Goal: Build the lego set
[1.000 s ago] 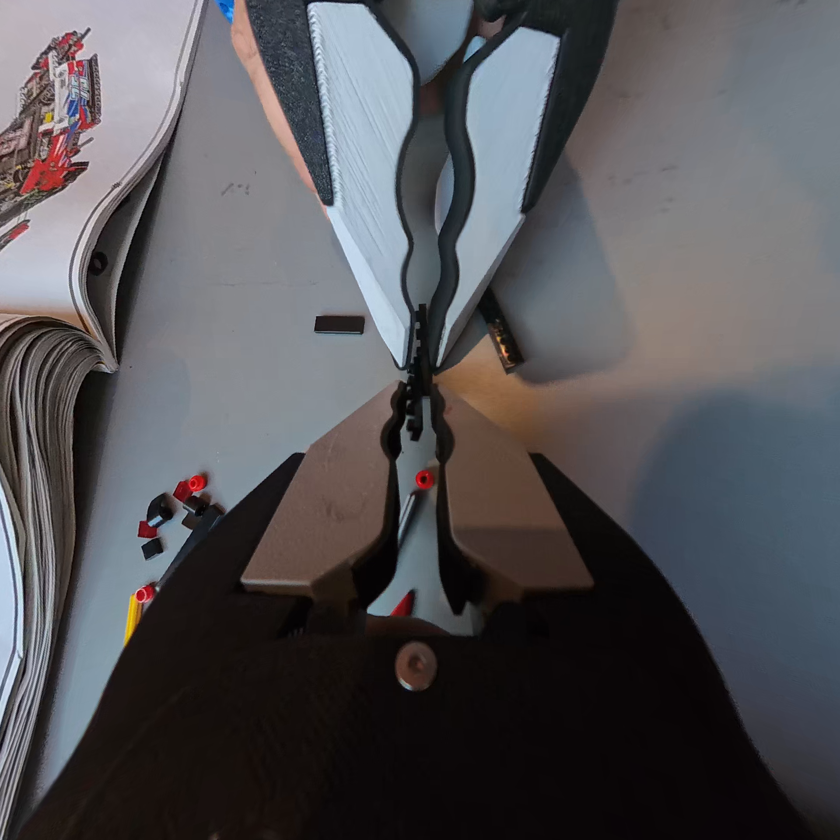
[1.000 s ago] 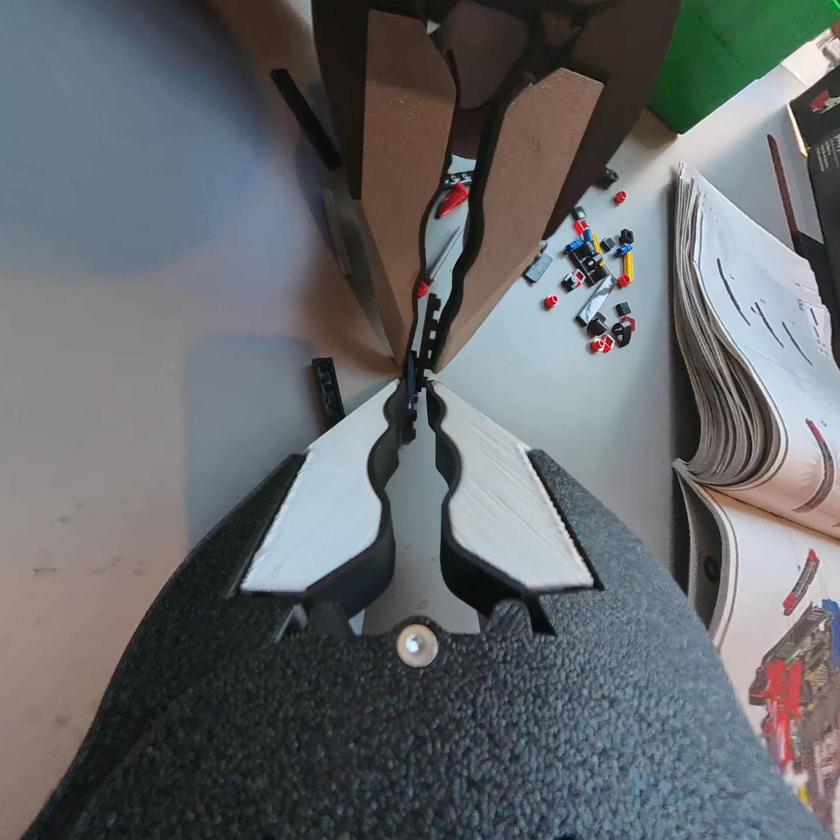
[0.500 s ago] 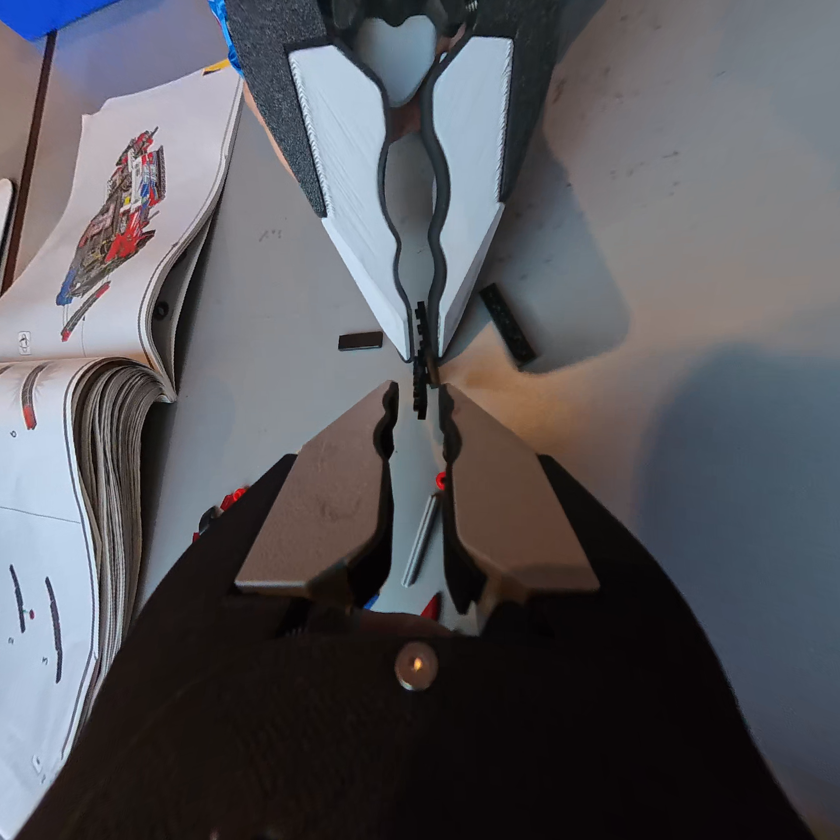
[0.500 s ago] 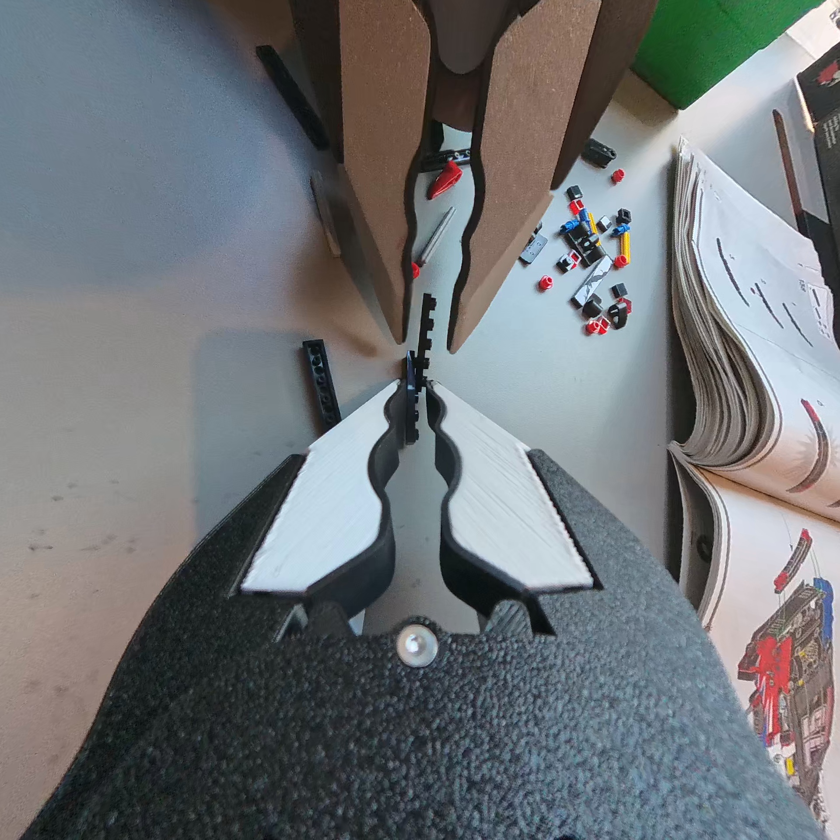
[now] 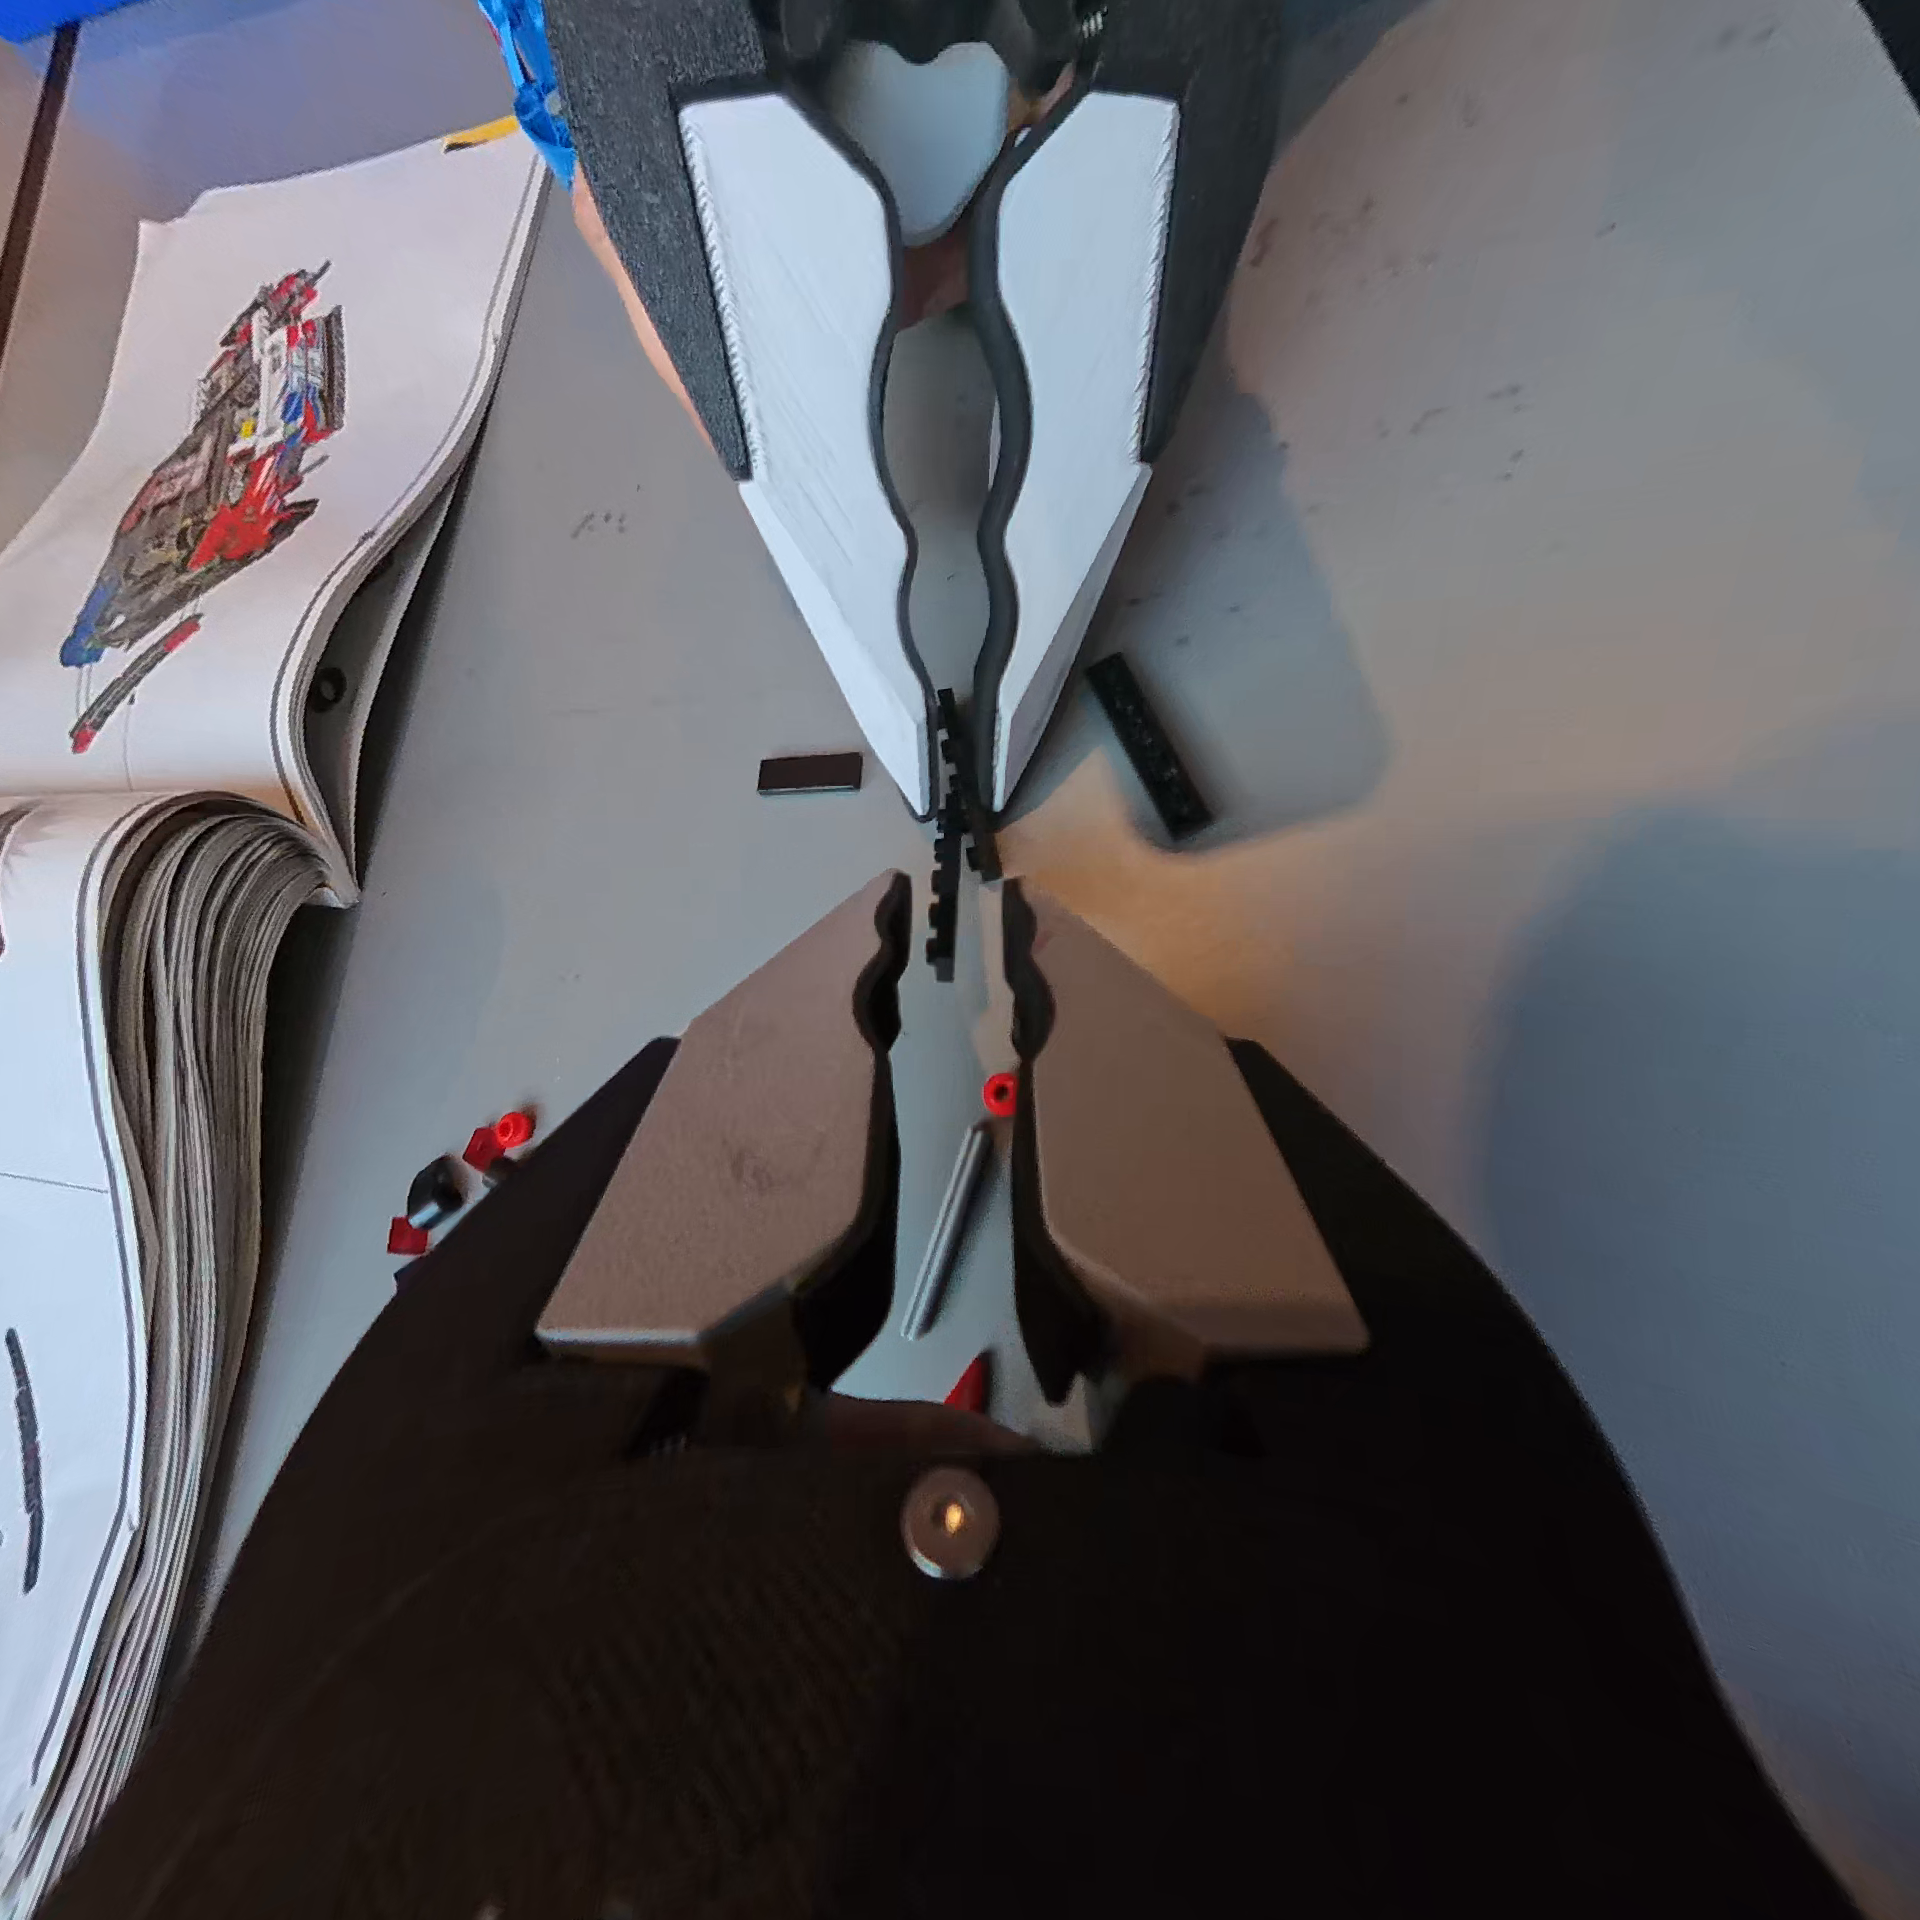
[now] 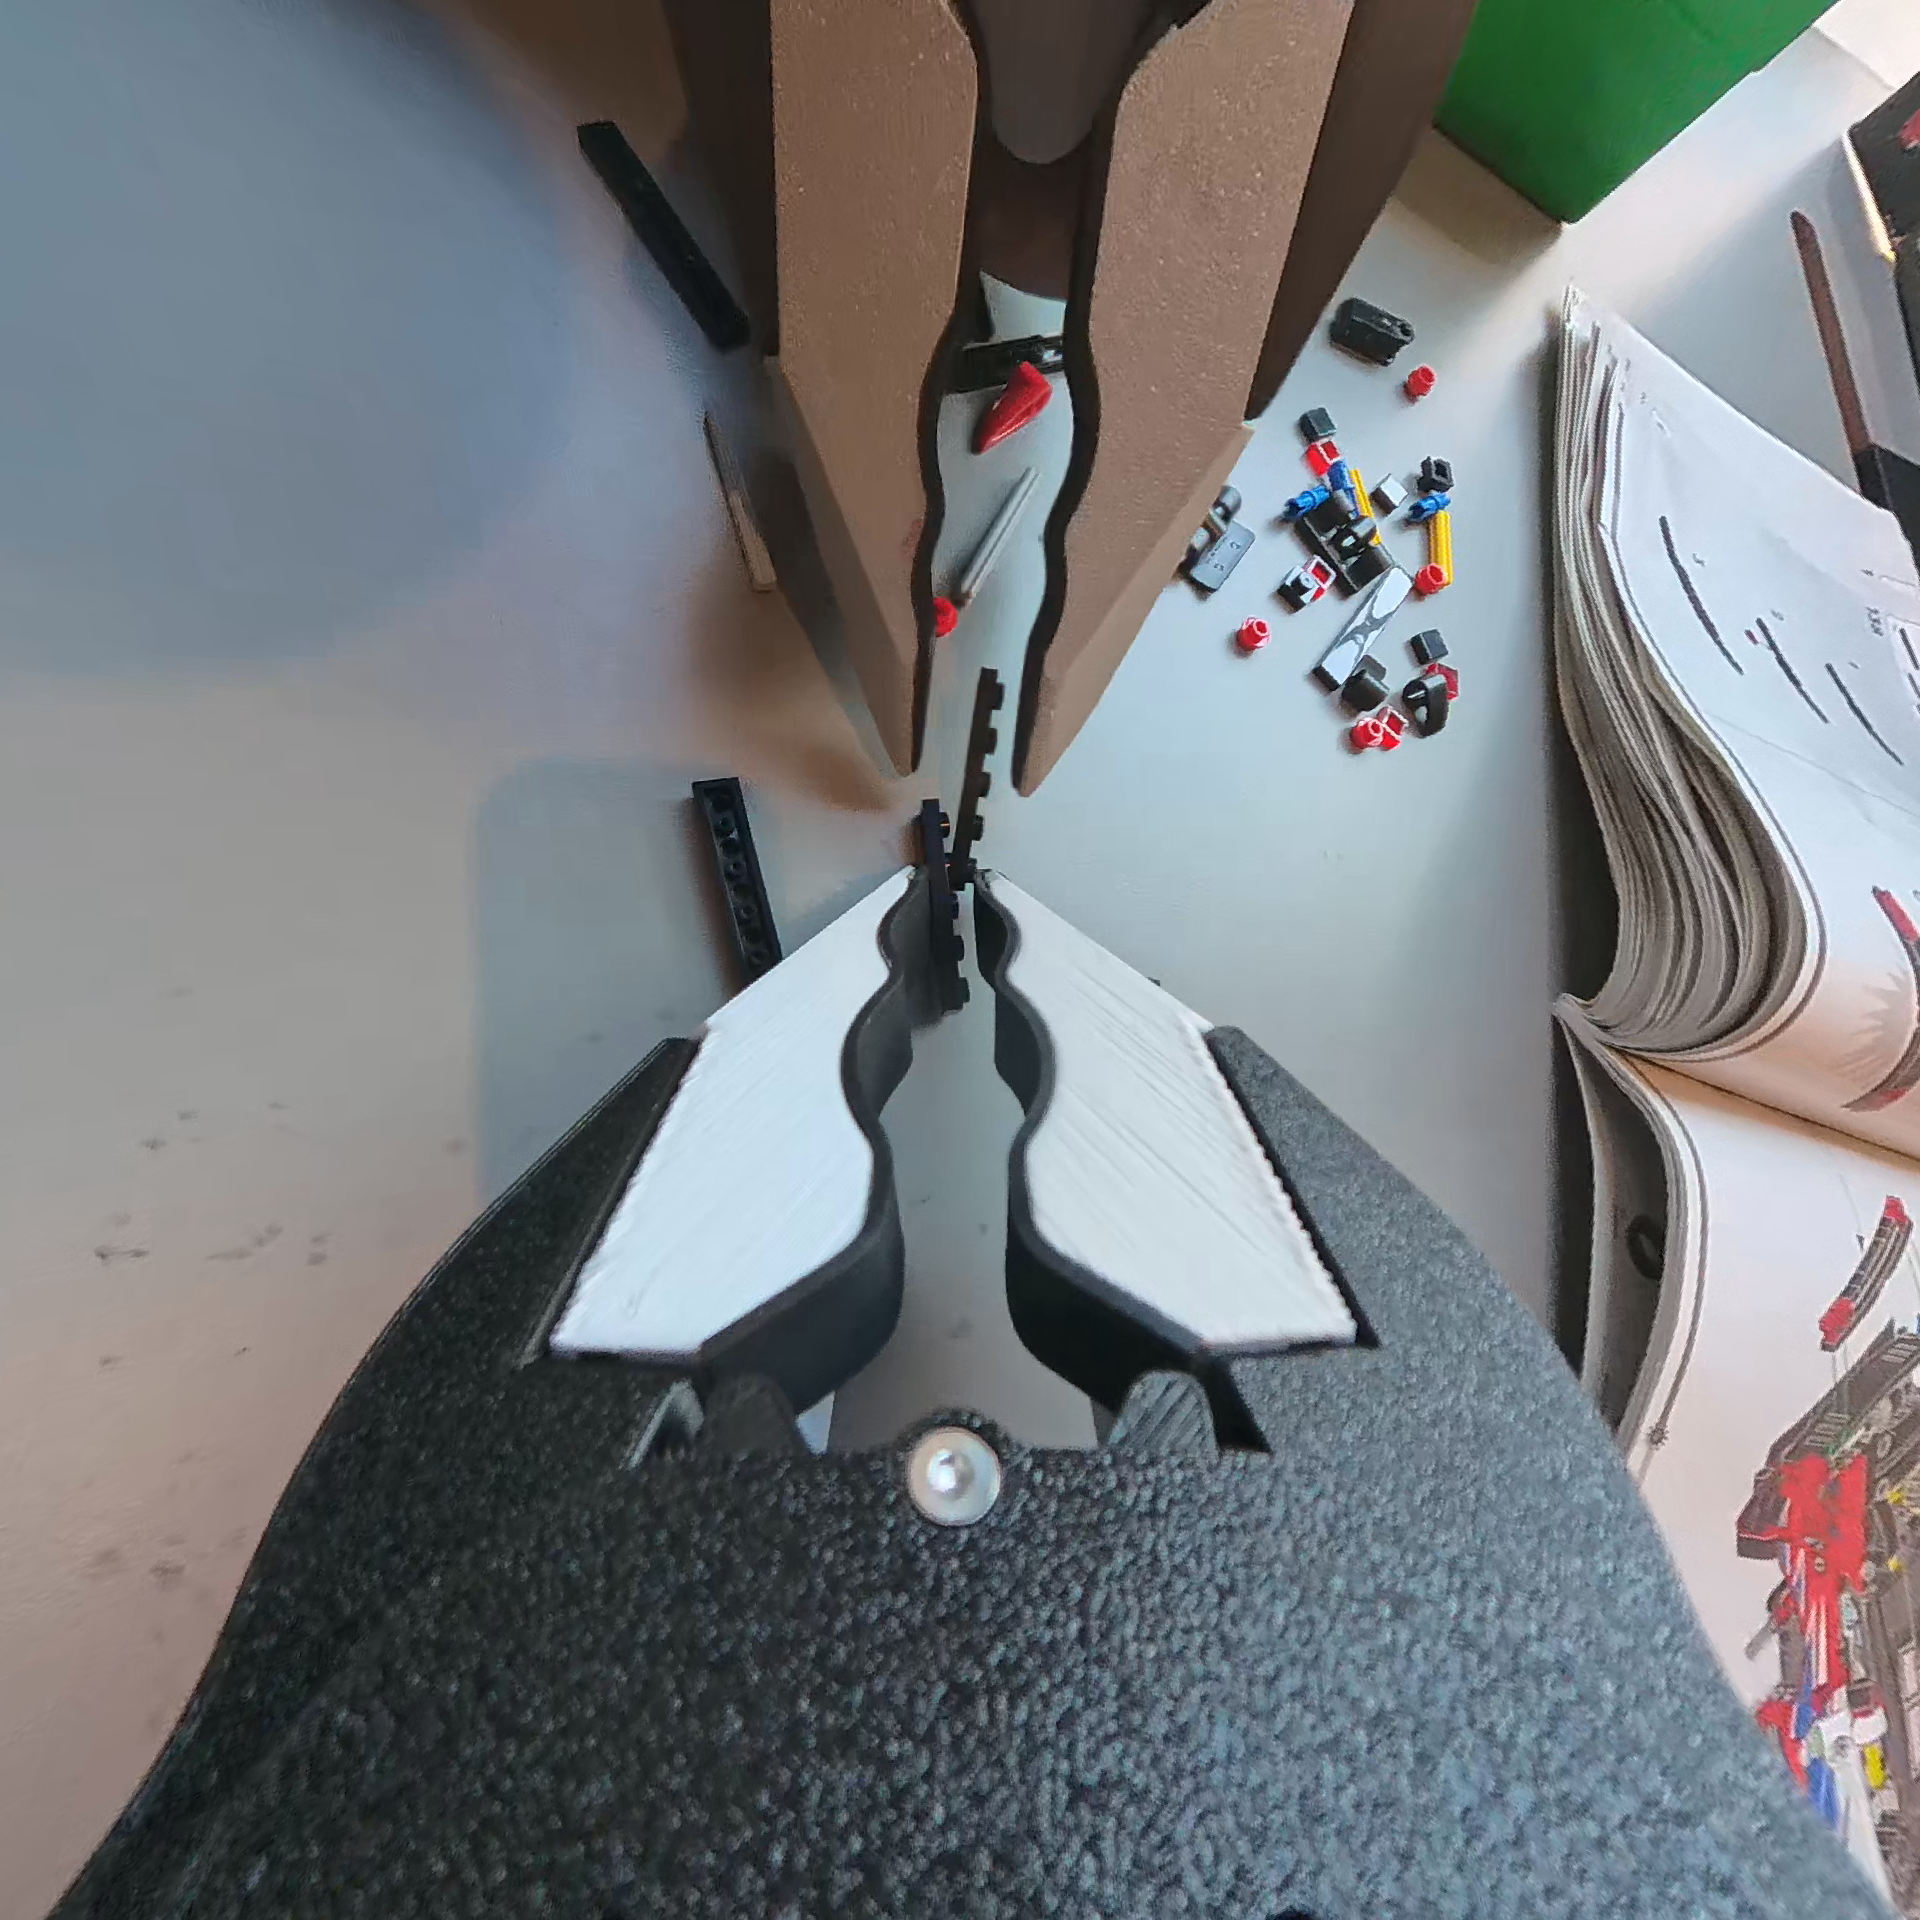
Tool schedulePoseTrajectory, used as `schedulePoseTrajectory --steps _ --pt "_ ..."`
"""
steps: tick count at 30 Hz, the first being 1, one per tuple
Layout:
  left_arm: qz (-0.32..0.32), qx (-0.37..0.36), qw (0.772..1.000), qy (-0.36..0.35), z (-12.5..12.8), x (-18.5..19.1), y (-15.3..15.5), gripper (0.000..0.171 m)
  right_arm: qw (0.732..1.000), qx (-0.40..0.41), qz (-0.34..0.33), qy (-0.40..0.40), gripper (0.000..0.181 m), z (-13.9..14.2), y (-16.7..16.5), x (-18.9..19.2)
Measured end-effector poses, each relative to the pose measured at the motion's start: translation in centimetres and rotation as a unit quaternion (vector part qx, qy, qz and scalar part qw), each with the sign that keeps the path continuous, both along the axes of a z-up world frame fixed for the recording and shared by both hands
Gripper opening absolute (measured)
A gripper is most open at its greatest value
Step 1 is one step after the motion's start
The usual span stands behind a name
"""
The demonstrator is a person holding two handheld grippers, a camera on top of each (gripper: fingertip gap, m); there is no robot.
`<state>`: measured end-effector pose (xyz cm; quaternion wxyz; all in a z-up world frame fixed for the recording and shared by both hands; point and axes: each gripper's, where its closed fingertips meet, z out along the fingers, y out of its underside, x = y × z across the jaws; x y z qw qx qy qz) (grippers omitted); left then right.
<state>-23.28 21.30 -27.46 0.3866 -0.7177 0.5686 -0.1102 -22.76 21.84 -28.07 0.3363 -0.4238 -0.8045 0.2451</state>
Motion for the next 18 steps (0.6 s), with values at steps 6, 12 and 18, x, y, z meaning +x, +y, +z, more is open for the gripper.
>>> schedulePoseTrajectory --steps 6,12,18 --pt "-0.002 0.011 1.0 0.027 -0.74 -0.28 0.16 0.002 1.0 -0.013 -0.007 -0.004 0.007 -0.02 0.01 0.02" --pt "0.004 0.0 1.0 0.015 -0.75 -0.27 0.12 0.002 1.0 -0.025 -0.012 0.001 0.007 0.0 0.0 0.04" --pt "0.005 0.009 1.0 0.025 -0.71 -0.28 0.13 0.003 0.999 -0.029 -0.02 0.005 0.006 0.16 0.15 0.05"
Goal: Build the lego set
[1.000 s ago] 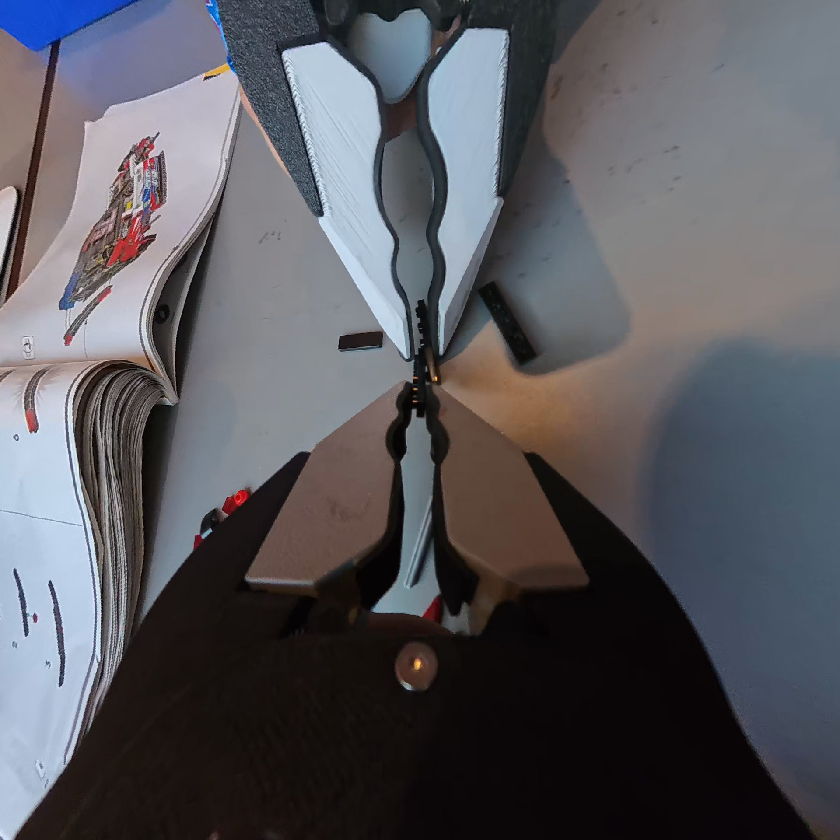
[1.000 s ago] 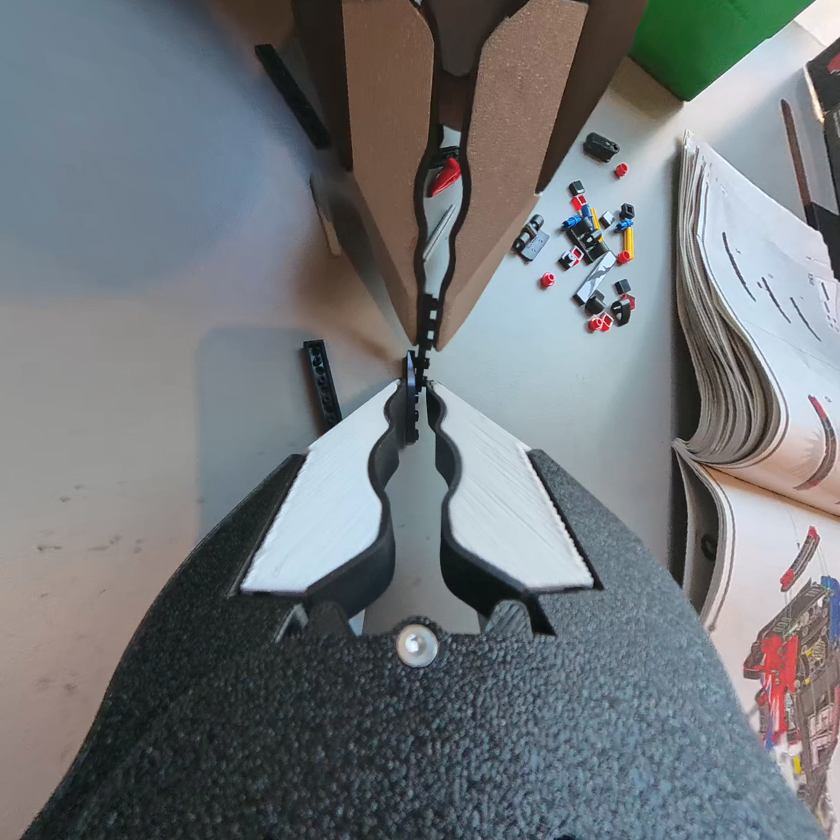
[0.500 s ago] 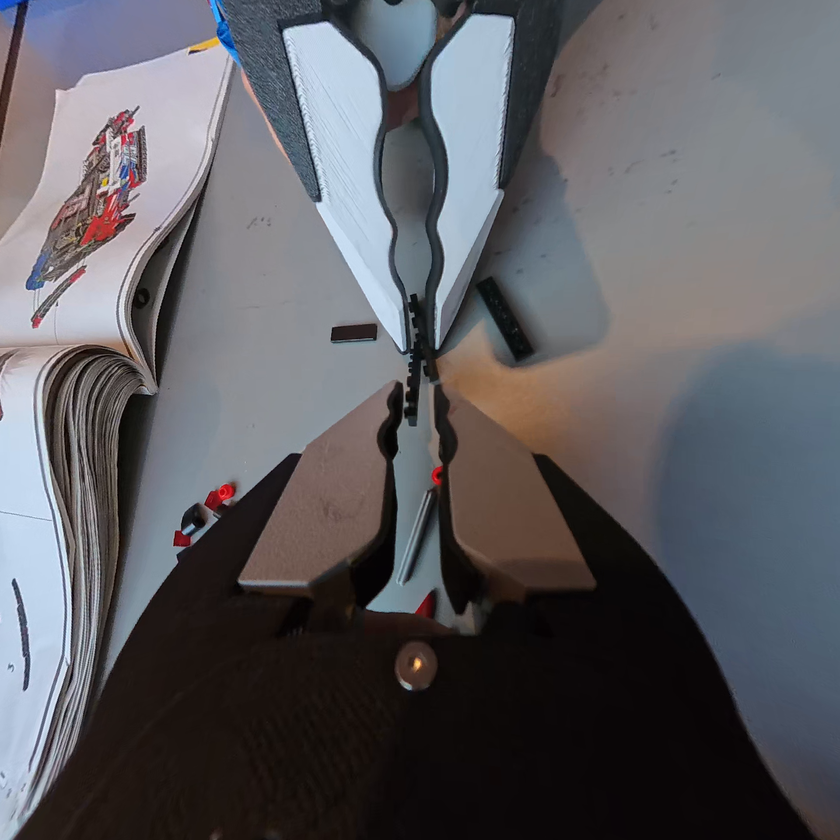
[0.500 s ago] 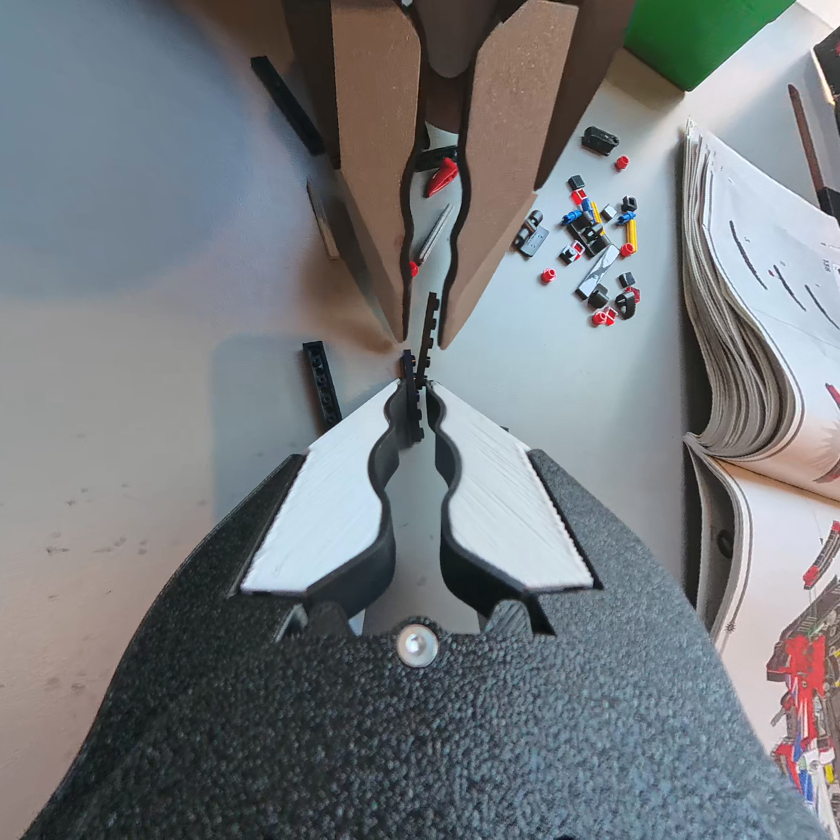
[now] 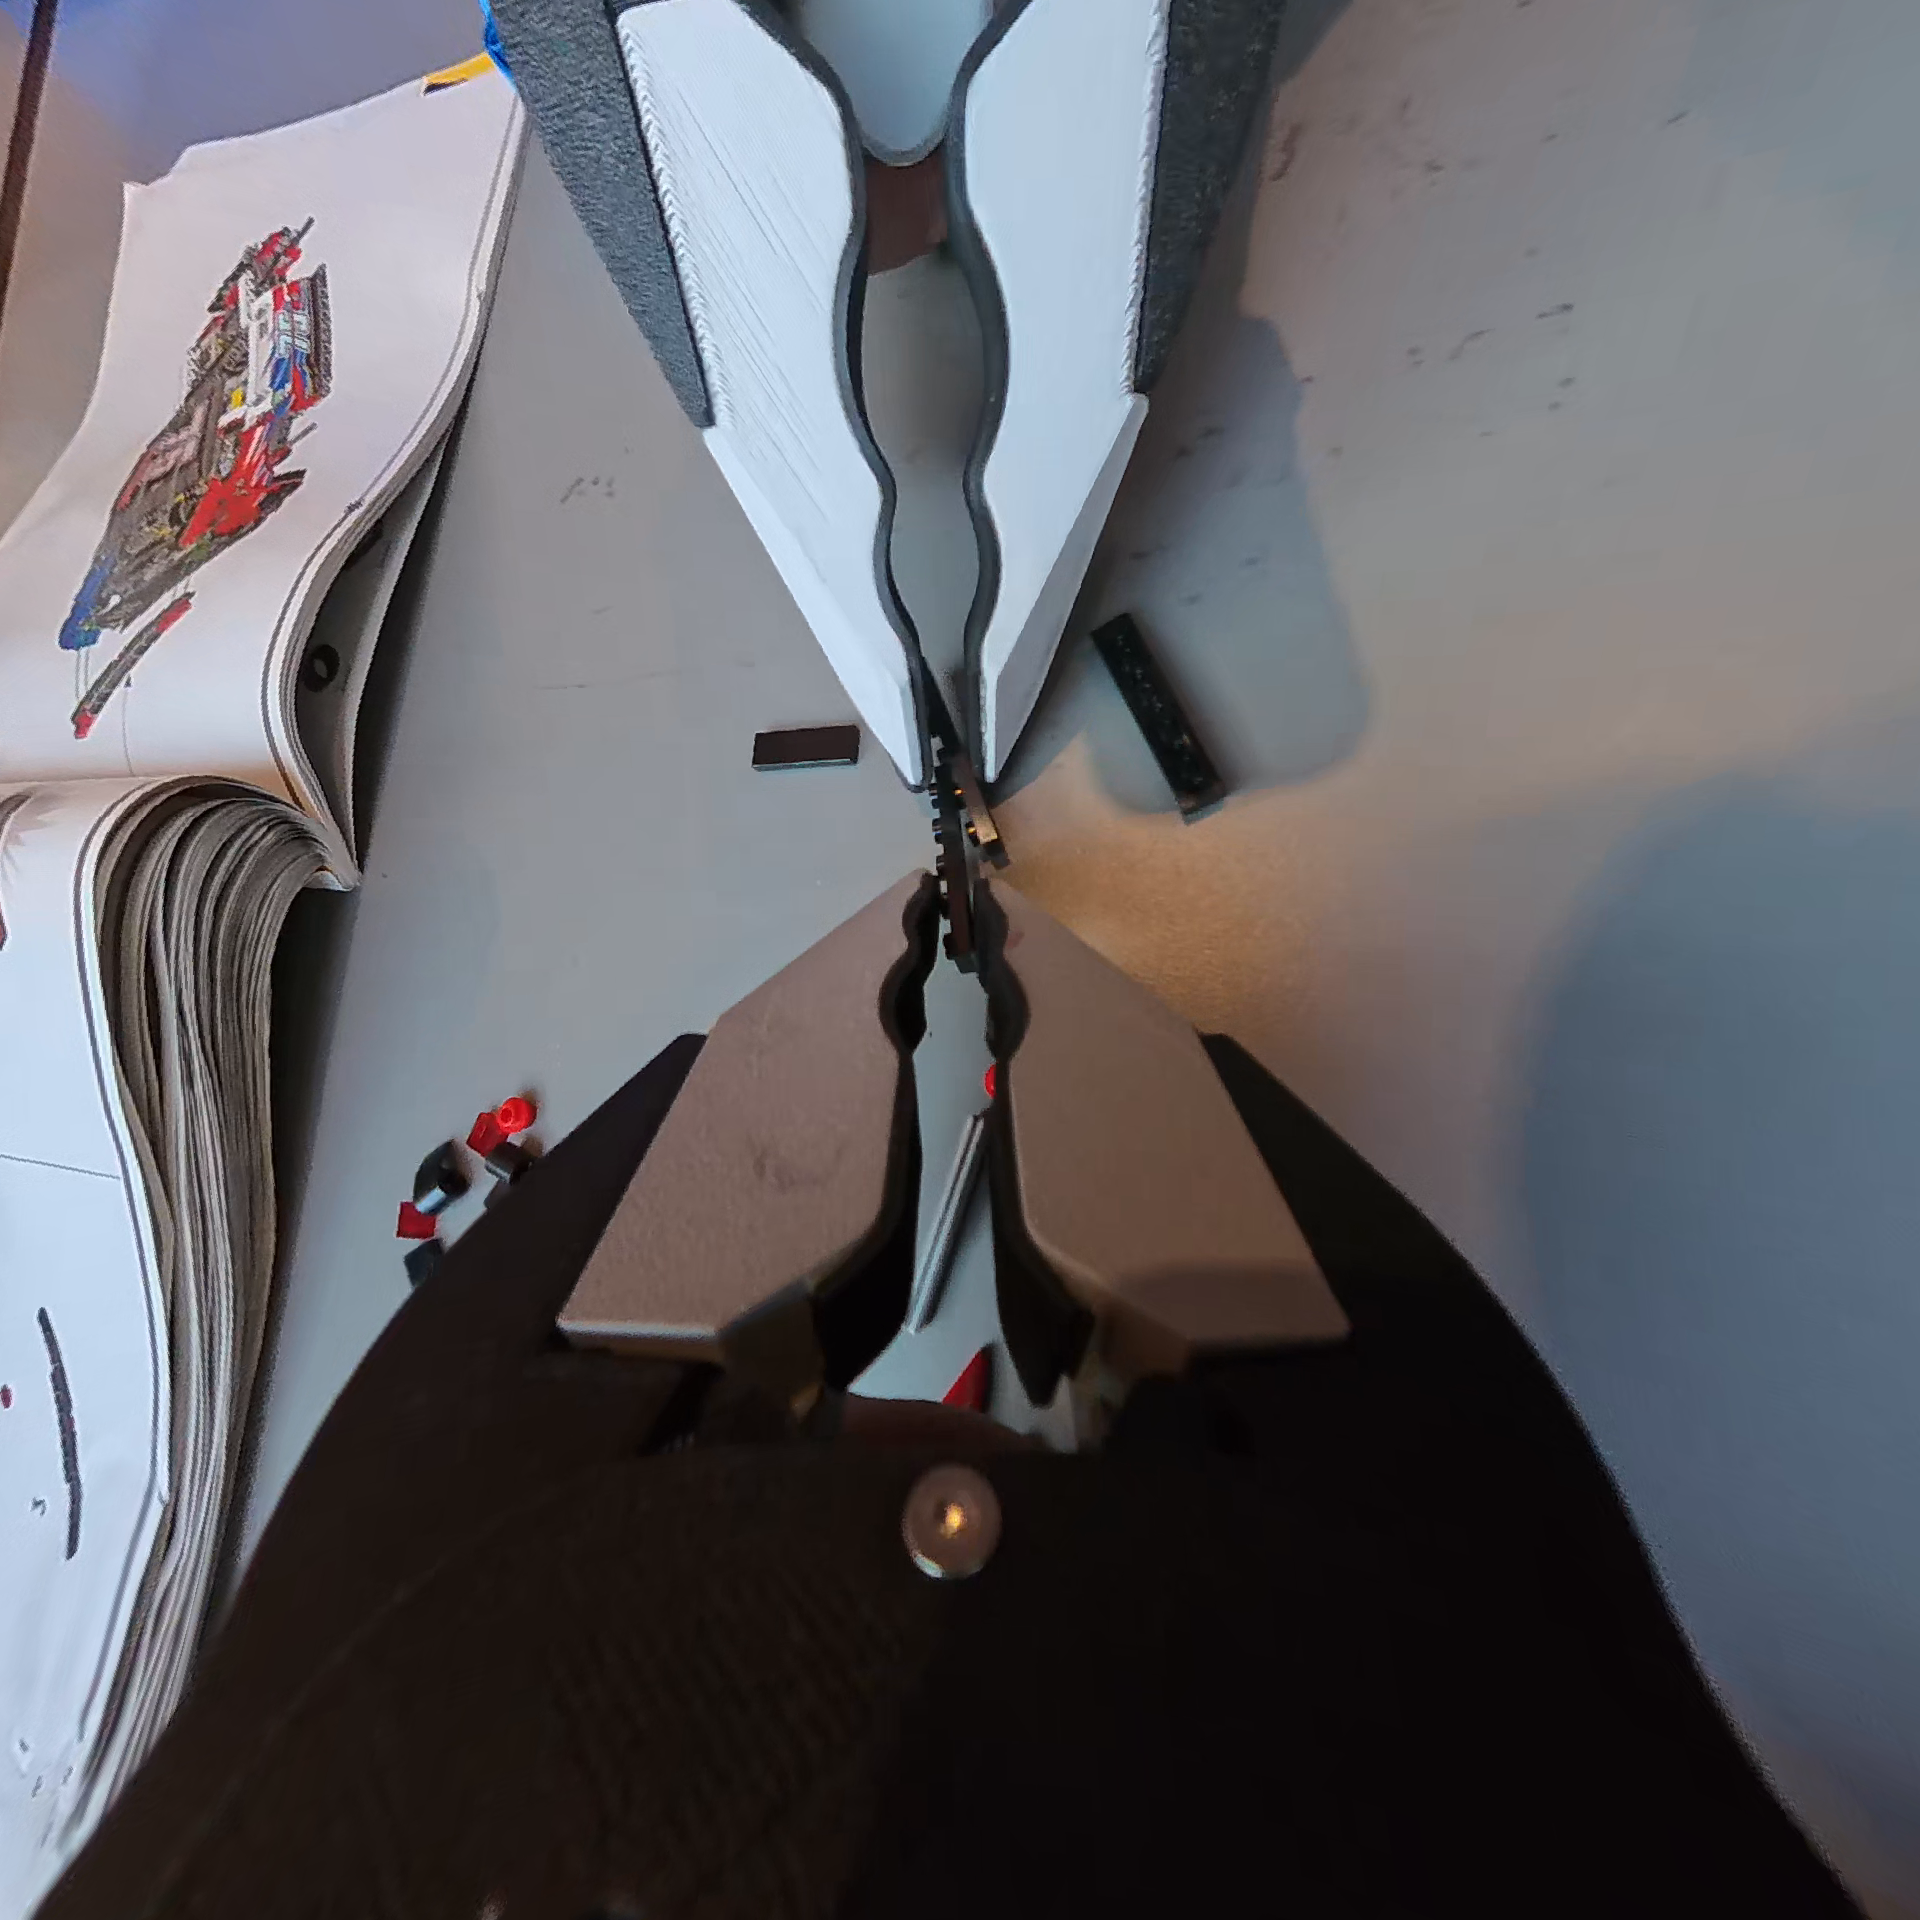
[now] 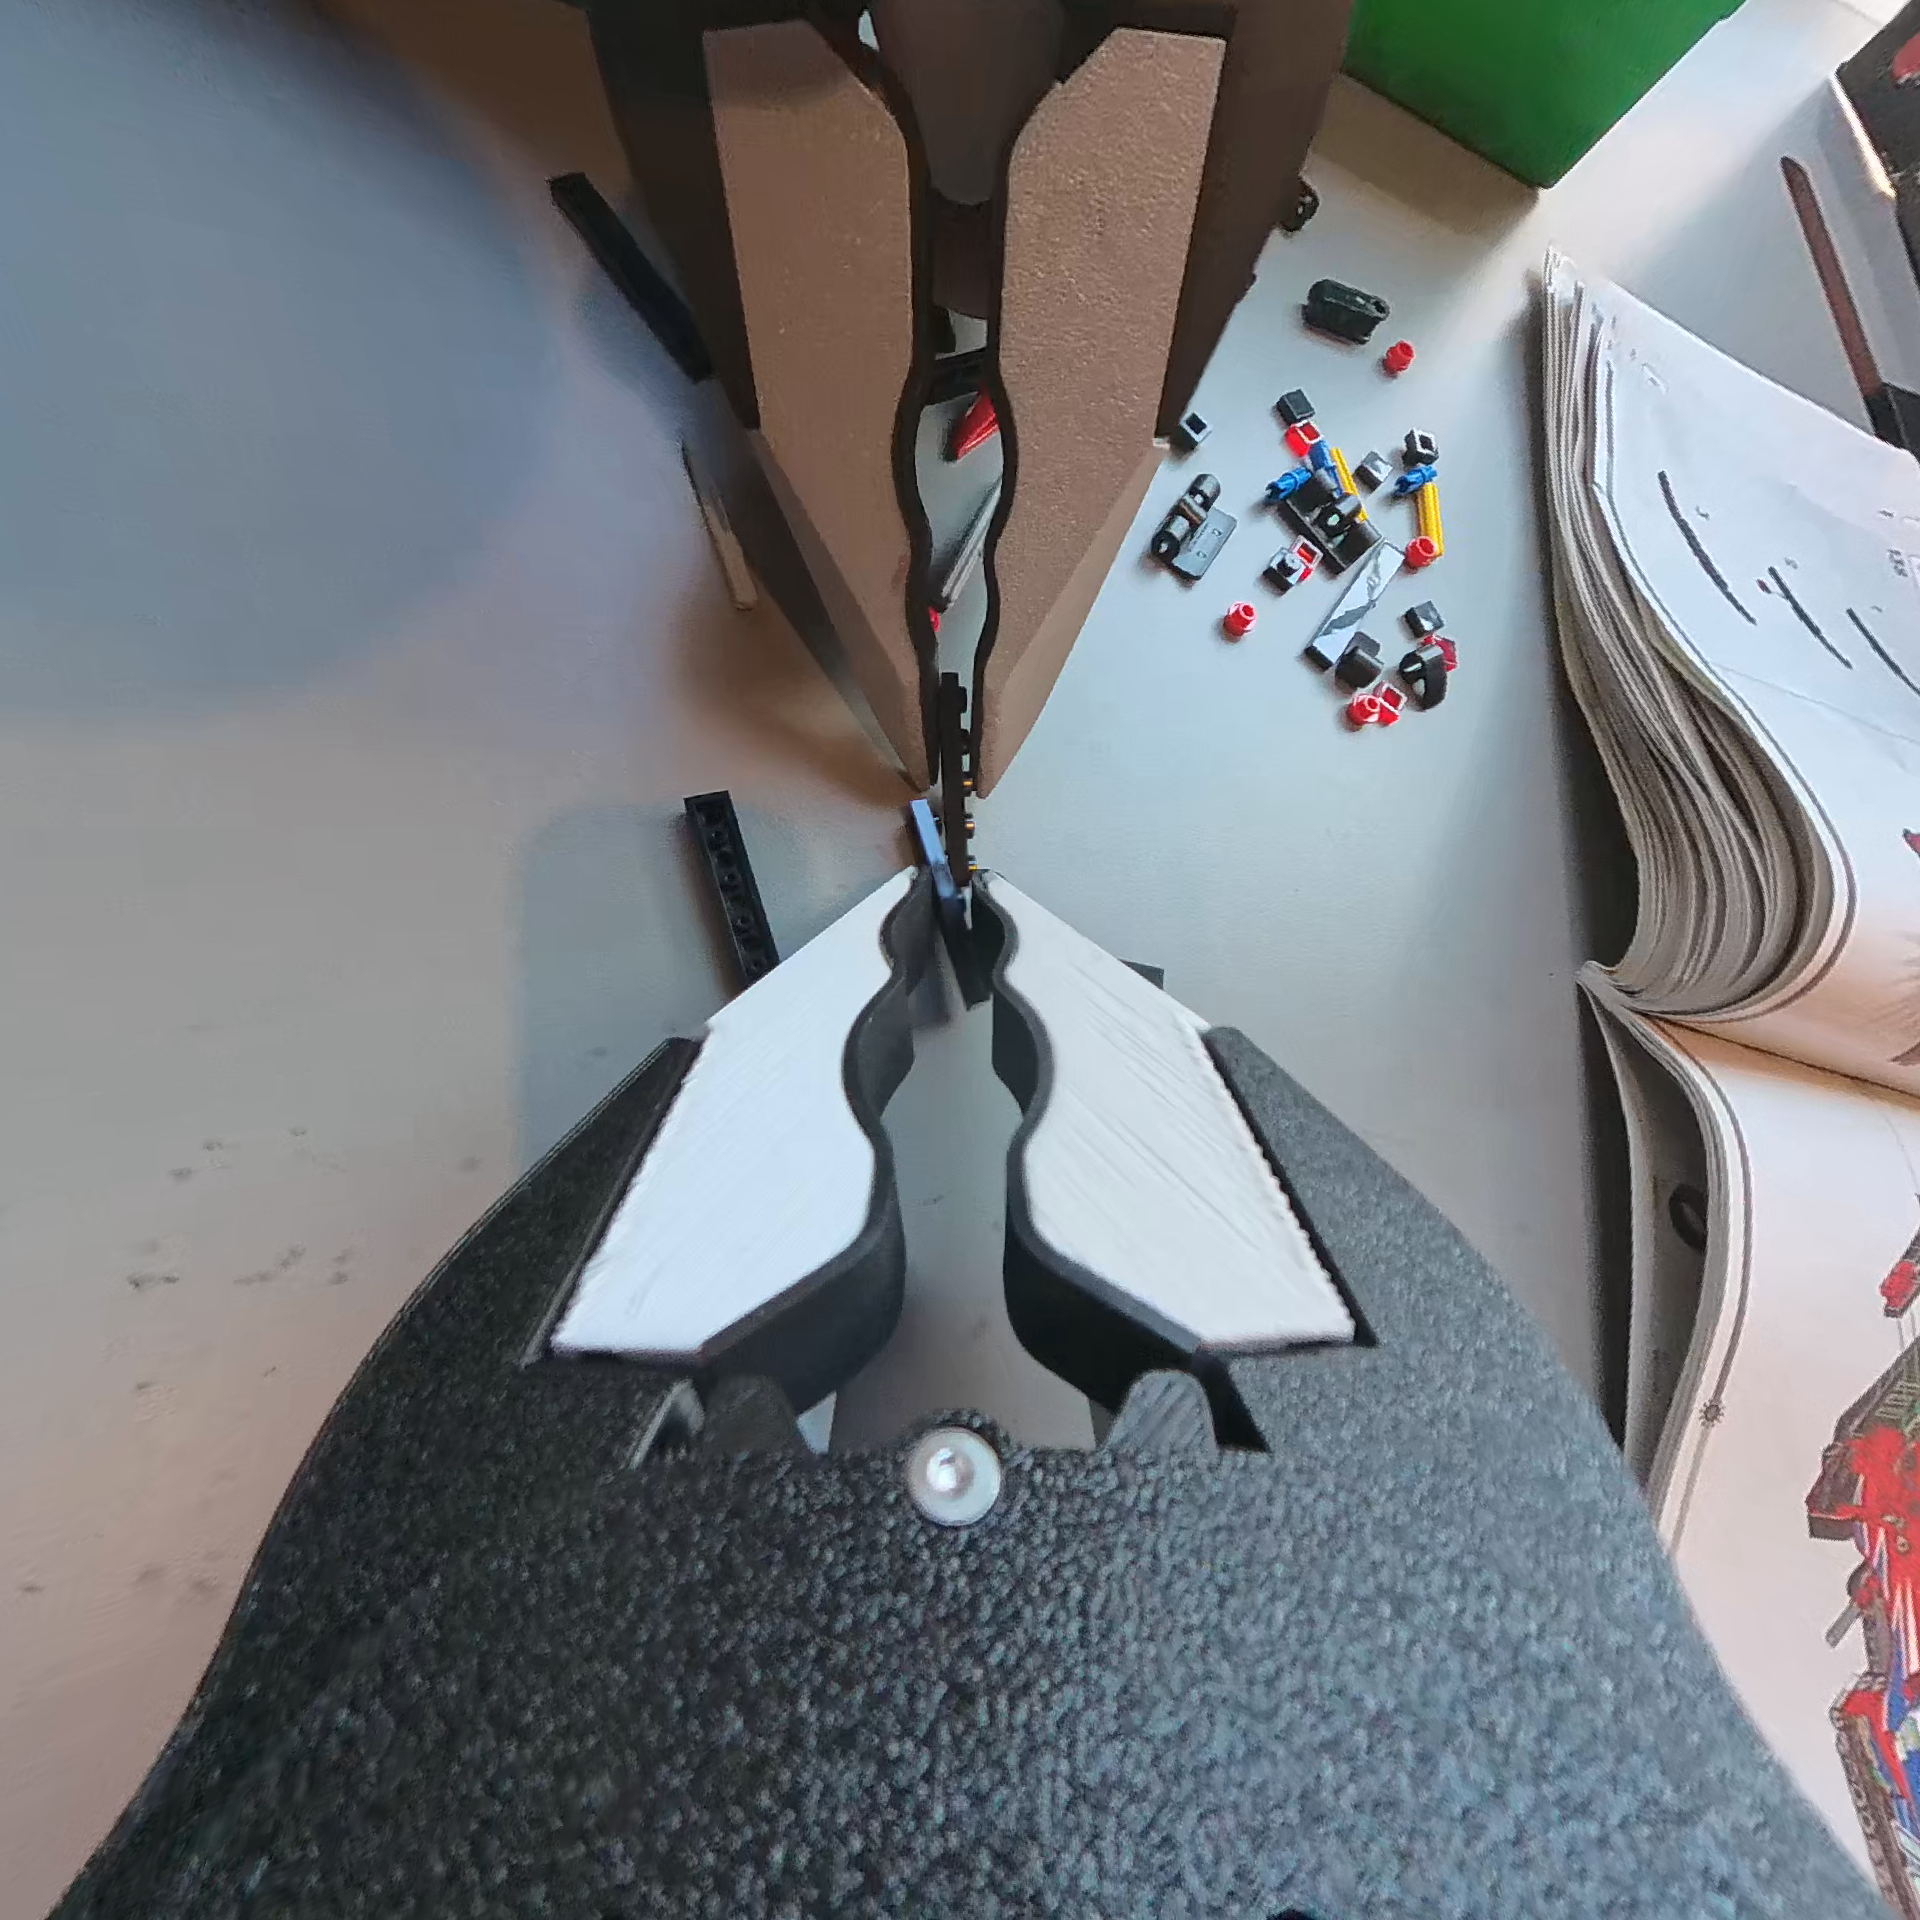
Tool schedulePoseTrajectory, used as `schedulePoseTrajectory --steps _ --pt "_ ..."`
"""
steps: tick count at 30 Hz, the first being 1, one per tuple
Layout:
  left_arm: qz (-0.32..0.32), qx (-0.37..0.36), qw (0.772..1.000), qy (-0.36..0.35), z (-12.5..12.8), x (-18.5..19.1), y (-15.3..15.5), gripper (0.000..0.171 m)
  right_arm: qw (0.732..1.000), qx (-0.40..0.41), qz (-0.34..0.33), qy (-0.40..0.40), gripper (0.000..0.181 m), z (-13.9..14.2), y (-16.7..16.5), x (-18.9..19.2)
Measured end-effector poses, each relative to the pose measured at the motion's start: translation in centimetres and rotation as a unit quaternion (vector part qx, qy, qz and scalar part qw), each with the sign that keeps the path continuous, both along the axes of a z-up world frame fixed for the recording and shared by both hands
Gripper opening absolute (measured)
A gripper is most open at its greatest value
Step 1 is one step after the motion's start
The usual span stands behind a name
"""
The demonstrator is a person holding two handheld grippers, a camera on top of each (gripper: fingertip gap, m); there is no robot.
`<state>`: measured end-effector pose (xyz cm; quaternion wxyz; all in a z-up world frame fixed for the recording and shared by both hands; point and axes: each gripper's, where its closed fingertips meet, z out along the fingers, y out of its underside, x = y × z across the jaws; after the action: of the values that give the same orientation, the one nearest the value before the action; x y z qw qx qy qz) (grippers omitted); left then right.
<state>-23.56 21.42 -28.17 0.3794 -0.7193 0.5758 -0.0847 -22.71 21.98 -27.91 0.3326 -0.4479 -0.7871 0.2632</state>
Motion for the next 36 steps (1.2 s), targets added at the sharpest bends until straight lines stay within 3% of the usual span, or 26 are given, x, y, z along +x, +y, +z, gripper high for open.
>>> schedulePoseTrajectory --steps 13,29,32,36 --pt "0.002 0.004 1.0 -0.002 0.2 0.6 0.2 0.014 1.0 -0.006 -0.013 0.006 0.005 0.2 0.3 -0.1" --pt "0.008 0.021 1.0 -0.009 0.1 0.6 0.9 0.008 0.999 -0.012 -0.032 0.01 0.006 0.3 0.7 0.0" --pt "0.008 0.026 1.0 -0.01 0.1 0.5 0.8 0.007 0.999 0.017 -0.033 -0.002 0.005 -0.2 0.7 -0.1" --pt "0.016 0.004 1.0 -0.014 0.0 0.6 0.7 0.005 0.999 0.001 -0.033 -0.004 0.006 0.0 0.5 0.1"
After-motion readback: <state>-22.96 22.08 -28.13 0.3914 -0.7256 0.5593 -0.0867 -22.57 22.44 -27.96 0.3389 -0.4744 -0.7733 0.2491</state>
